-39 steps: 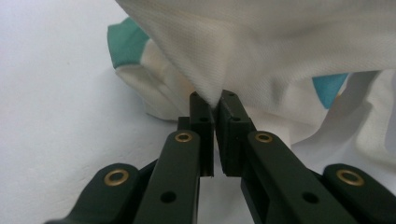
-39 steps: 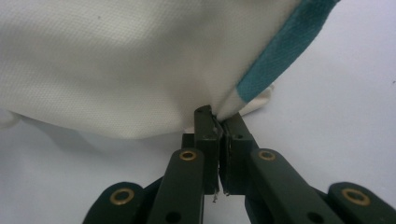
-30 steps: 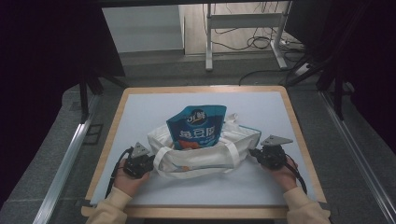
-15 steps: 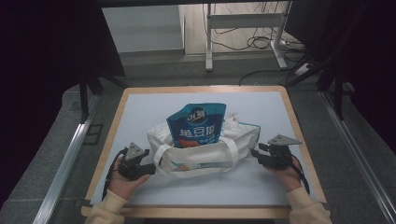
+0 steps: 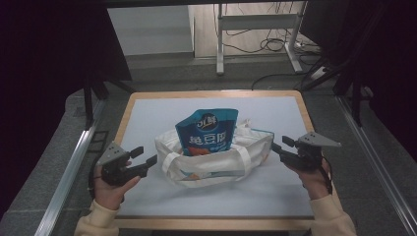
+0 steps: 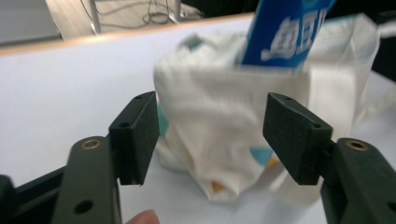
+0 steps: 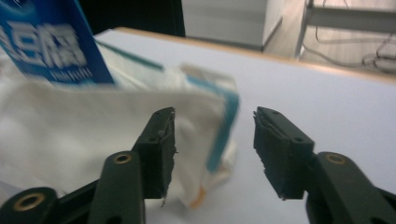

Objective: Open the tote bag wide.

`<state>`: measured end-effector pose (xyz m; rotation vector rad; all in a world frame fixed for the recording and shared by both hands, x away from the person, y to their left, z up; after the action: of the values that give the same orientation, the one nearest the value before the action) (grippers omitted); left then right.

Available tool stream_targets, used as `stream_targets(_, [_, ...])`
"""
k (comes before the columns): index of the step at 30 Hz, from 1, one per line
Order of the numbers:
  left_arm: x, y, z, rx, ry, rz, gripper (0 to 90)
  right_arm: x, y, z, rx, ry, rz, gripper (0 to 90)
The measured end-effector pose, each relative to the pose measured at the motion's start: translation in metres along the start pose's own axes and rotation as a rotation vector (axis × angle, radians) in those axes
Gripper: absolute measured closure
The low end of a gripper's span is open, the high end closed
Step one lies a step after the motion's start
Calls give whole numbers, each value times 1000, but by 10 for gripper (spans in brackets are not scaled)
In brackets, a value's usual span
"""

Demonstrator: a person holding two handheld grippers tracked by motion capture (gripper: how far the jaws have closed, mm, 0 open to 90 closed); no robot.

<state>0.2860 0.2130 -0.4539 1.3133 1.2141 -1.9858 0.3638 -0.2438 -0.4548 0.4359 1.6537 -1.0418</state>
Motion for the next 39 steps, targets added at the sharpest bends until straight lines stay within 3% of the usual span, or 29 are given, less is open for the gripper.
stream_targets(3, [-12, 2, 1, 5, 4, 7, 426, -13, 1, -6, -24, -20, 10, 566])
stream_targets(4, [-15, 4, 2, 11, 9, 5, 520, -24, 6, -11, -39, -41, 16, 642])
stream_targets(5, [-24, 10, 4, 29, 21, -3, 552, -29, 8, -13, -44, -52, 13, 674])
stream_targets(11, [-39, 22, 8, 64, 41, -24, 804, -40, 24, -22, -87, -86, -22, 824])
stream_targets(14, [-42, 29, 10, 81, 46, -30, 879, -42, 31, -24, -105, -89, -44, 867])
stream_targets(23, [-22, 50, 4, 76, 22, -95, 894, -33, 43, -26, -114, -96, -92, 874])
stream_targets(24, [-17, 53, 3, 92, 6, -104, 893, -26, 46, -26, -115, -85, -100, 874])
stream_targets(32, [-4, 57, 7, 105, 13, -133, 891, -8, 52, -29, -133, -61, -111, 877])
stream_targets(39, [8, 59, 6, 97, 11, -158, 889, 4, 52, -30, -135, -76, -125, 879])
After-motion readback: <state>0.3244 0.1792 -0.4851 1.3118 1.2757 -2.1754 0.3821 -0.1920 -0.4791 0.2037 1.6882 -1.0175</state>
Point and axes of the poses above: each handheld gripper's, and its own axes: y roughly forward along the jaws, x roughly out of its underside, z roughly to its right, the point moved 5 cm from there along y, roughly forward along the jaws, and after that the axes turned 1 degree about -x, right-handed, at the moved point
